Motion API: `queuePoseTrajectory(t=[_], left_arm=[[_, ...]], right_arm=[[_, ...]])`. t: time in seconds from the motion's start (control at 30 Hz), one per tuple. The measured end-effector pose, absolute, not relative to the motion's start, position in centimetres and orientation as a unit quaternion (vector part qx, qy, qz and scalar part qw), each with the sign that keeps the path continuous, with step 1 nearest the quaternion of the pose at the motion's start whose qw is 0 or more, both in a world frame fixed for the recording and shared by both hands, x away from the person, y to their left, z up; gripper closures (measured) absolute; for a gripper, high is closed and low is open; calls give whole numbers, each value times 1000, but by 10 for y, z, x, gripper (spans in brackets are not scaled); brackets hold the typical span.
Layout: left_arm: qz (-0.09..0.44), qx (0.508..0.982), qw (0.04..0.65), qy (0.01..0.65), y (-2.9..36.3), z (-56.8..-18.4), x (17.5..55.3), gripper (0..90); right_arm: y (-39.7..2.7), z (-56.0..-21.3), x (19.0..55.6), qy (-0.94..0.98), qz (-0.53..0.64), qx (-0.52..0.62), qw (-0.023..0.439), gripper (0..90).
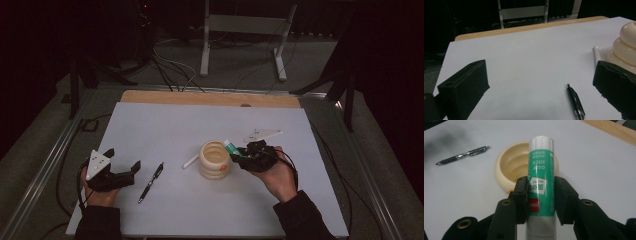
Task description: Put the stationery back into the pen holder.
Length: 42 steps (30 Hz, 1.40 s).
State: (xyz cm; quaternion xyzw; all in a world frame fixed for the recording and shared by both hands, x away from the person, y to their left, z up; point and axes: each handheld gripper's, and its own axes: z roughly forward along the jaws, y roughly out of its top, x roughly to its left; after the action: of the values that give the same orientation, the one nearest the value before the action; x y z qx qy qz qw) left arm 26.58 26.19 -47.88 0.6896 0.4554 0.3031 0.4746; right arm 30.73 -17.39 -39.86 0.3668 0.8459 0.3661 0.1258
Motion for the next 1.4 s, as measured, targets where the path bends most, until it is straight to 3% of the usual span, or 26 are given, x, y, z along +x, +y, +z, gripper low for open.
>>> queuePoseTrajectory(t=[0.53, 1.4], left_arm=[[303, 689, 475, 456, 263, -479, 266, 4], [304, 689, 475, 455, 263, -479, 266, 4]], right_arm=[[-145, -400, 327, 860, 353, 349, 114, 656], [-133, -415, 337, 870, 334, 350, 100, 652]])
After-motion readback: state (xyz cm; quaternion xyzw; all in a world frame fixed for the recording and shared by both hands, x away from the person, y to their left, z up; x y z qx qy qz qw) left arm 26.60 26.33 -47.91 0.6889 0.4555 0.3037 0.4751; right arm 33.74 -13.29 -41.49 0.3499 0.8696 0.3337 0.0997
